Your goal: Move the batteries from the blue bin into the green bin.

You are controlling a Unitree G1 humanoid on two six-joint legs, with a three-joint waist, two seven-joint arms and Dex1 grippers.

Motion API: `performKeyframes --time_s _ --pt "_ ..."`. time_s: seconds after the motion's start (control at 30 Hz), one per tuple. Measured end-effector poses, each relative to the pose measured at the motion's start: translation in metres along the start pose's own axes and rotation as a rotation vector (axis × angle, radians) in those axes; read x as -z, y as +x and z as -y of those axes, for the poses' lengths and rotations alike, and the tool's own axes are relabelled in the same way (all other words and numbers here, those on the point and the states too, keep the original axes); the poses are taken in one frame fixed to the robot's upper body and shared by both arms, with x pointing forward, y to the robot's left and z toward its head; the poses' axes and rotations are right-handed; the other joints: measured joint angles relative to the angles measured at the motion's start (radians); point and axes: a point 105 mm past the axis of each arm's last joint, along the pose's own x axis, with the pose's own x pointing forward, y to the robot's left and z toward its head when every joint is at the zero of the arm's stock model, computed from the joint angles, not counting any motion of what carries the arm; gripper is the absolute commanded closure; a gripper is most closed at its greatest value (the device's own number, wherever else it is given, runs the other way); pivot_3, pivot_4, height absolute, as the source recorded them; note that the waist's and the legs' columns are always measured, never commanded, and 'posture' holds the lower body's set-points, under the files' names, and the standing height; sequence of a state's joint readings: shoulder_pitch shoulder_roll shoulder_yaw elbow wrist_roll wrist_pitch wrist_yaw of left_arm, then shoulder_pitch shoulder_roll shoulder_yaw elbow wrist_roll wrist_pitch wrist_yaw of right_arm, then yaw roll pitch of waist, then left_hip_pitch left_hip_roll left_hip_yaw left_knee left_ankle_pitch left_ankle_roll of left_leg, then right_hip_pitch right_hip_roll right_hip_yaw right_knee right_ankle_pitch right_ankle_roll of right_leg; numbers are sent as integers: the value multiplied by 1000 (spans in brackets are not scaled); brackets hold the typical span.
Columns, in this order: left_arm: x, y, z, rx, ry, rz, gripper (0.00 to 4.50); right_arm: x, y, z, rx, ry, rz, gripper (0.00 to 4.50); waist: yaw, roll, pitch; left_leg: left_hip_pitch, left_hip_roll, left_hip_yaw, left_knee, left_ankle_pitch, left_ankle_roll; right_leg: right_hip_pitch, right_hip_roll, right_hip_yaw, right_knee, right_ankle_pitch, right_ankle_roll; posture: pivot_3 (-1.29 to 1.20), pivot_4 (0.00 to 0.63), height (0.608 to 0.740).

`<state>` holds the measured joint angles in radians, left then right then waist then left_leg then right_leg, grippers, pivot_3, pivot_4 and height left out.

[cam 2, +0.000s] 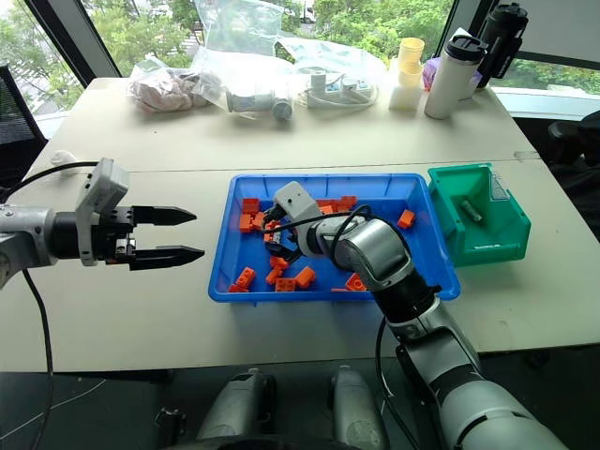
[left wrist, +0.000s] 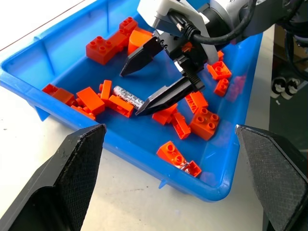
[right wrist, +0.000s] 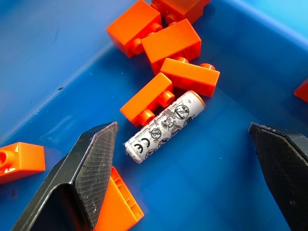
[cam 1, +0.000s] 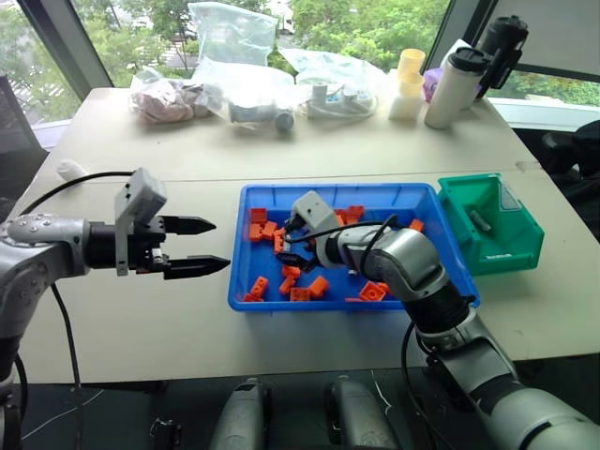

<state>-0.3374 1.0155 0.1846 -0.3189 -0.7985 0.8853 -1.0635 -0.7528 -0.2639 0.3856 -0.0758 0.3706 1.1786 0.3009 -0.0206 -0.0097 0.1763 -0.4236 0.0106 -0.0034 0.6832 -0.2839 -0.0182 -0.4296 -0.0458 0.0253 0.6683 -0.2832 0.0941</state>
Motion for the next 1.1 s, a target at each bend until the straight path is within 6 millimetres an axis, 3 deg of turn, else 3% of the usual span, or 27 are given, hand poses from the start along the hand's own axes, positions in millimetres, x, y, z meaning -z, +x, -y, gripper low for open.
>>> performKeyframes --time_s 0.13,0.33,0.5,0.77,0.87,0.97,1.1 --pt "2 2 0 2 -9 13 0 1 3 -4 -2 -46 -7 1376 0 0 0 0 0 0 0 0 0 0 0 0 0 0 0 0 150 740" --pt "1 5 -1 -5 -11 31 0 -3 14 -5 10 -118 -10 4427 -2 0 0 4 0 0 0 0 0 3 0 0 0 0 0 0 150 740" --pt "1 6 -1 -5 -12 38 0 -5 18 -1 20 -139 4 4464 -1 0 -1 6 0 0 -1 0 0 4 0 0 0 0 0 0 150 740" --pt "3 8 -2 -13 -20 43 0 3 3 1 20 -106 -14 4464 1 -1 -1 5 0 0 -1 0 0 4 -1 0 0 0 0 0 150 740" --pt "1 8 -2 -11 -16 44 0 -3 -17 6 46 -103 21 4464 3 0 -1 4 0 0 -1 0 0 3 -1 0 0 0 0 0 150 740" --pt "-8 9 -2 -3 13 58 0 -33 -48 15 93 -116 155 4464 4 0 -1 4 0 0 -1 0 0 3 -1 0 0 0 0 0 150 740" --pt "-22 21 -1 38 40 119 0 -61 -101 46 233 -89 342 4464 13 -1 -1 4 -1 -1 -1 0 0 4 -1 0 -1 0 0 0 150 740"
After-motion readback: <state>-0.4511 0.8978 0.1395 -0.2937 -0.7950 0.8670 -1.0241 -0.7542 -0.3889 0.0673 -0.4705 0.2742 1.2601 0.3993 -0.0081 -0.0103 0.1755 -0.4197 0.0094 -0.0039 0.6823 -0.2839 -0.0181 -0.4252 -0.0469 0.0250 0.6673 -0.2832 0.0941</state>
